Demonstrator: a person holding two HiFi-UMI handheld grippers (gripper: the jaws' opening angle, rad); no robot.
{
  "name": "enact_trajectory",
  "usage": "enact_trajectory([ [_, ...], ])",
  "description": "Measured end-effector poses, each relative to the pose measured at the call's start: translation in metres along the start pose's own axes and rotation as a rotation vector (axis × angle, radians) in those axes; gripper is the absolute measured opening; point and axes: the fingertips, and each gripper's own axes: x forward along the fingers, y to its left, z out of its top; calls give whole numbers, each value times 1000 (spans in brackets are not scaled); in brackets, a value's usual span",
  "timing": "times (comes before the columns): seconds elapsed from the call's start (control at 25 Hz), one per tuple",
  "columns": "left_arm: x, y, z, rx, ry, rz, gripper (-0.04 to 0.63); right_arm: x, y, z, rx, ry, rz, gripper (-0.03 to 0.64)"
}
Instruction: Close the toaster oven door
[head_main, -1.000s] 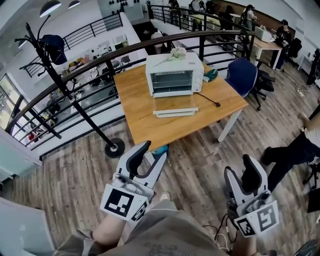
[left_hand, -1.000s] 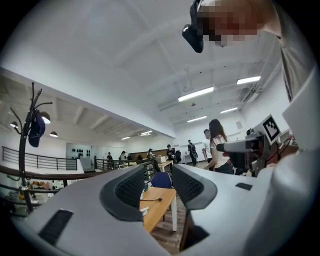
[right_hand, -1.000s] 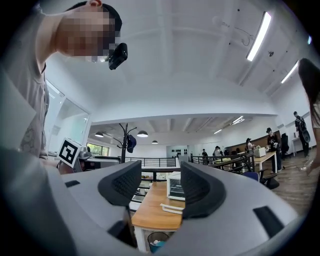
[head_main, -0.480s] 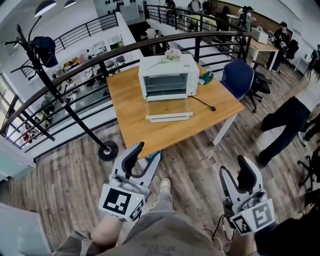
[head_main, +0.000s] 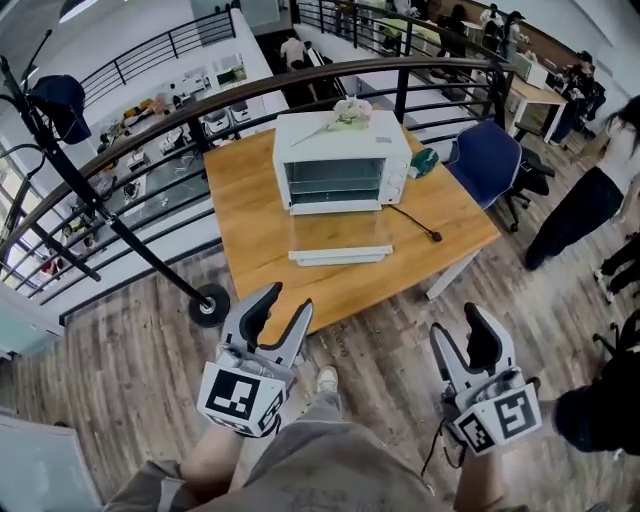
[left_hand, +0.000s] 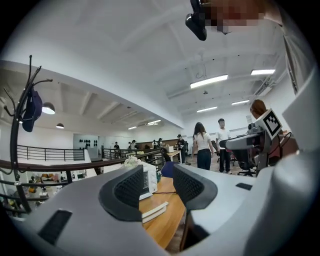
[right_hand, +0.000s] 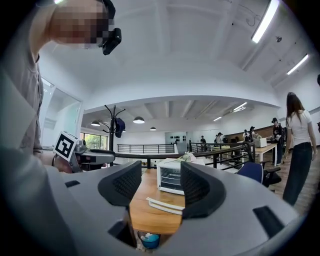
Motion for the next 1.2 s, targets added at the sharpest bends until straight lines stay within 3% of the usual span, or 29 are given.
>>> enact_trajectory([
  [0.4,103,78,-83,-10,192,-6,195,134,-55,-67,53,178,-12,244],
  [0.56,130,103,-123,-51,281,-13,195,174,-76,-101,107,254,-42,244],
  [0.92,170,133,-202,-98,423,-26,195,226,-113,-191,177,454,-114,244],
  [1.2,175,142,-258,-120,504,-7,195,247,-130,-250,207,539,-124,244],
])
